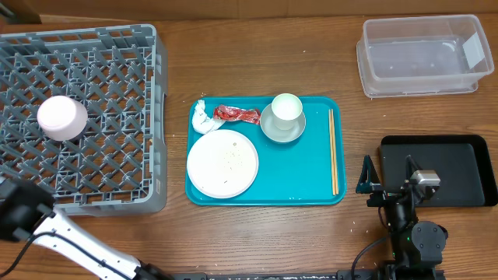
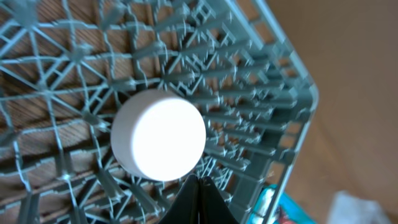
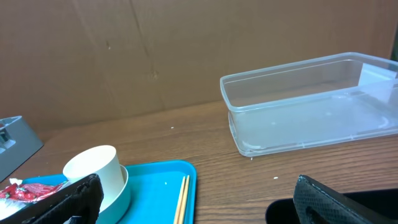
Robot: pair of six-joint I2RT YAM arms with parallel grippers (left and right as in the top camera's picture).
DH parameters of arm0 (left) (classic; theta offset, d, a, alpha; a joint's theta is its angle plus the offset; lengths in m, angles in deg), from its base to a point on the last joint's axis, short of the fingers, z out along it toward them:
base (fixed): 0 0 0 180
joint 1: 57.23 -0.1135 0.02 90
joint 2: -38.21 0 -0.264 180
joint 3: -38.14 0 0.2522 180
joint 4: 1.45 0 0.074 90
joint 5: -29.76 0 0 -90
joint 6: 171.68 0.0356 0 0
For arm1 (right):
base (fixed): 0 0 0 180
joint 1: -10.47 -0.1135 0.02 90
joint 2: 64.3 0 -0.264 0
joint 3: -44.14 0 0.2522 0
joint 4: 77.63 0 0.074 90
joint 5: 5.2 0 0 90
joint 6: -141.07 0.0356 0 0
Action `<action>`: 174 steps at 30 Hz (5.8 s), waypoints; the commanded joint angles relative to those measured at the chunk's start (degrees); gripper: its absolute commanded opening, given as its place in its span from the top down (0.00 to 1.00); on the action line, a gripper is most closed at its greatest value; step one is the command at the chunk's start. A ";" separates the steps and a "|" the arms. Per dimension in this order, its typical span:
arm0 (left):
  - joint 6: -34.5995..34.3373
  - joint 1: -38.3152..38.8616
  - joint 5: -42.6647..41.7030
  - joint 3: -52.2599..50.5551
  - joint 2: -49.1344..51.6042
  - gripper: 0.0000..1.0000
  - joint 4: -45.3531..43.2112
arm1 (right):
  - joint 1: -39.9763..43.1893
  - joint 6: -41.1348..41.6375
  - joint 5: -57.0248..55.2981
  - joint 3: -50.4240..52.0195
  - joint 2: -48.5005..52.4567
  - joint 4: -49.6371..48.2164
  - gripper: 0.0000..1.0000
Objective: Sort waste into correct bins and load items into the dishwasher
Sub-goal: 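Lower the bowl into the rack and open the left gripper, then move the left gripper to the white cup and grasp it, then lift the white cup off the saucer and carry it to the rack, then place the cup upside down in the rack's back row and release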
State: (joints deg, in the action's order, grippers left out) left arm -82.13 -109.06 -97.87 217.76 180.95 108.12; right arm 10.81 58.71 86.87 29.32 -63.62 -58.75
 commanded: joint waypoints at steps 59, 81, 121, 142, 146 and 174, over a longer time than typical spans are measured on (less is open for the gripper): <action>-6.45 91.97 37.81 -27.12 0.68 0.67 -19.56 | 0.04 -0.22 -0.70 0.61 -0.52 -0.31 0.00; -12.48 72.61 31.91 13.99 -3.52 0.96 -4.98 | 0.04 -0.22 -0.72 0.61 -0.52 -0.31 0.00; 1.51 9.86 -52.89 13.11 28.28 0.90 -18.25 | 0.04 -0.22 -0.70 0.61 -0.52 -0.31 0.01; -2.78 11.50 -52.98 13.11 28.28 0.96 -27.10 | 0.04 -0.22 -0.70 0.61 -0.52 -0.33 0.00; -2.75 12.04 -52.78 13.11 28.28 0.96 -30.64 | 0.04 -0.22 -0.70 0.61 -0.52 -0.31 0.00; -4.33 11.52 -36.26 10.88 29.44 0.96 -25.33 | 0.04 -0.22 -0.70 0.61 -0.52 -0.33 0.00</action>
State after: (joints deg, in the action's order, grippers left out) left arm -84.71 -95.90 -140.86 229.68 209.56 81.79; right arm 10.83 58.71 86.87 29.32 -63.62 -58.70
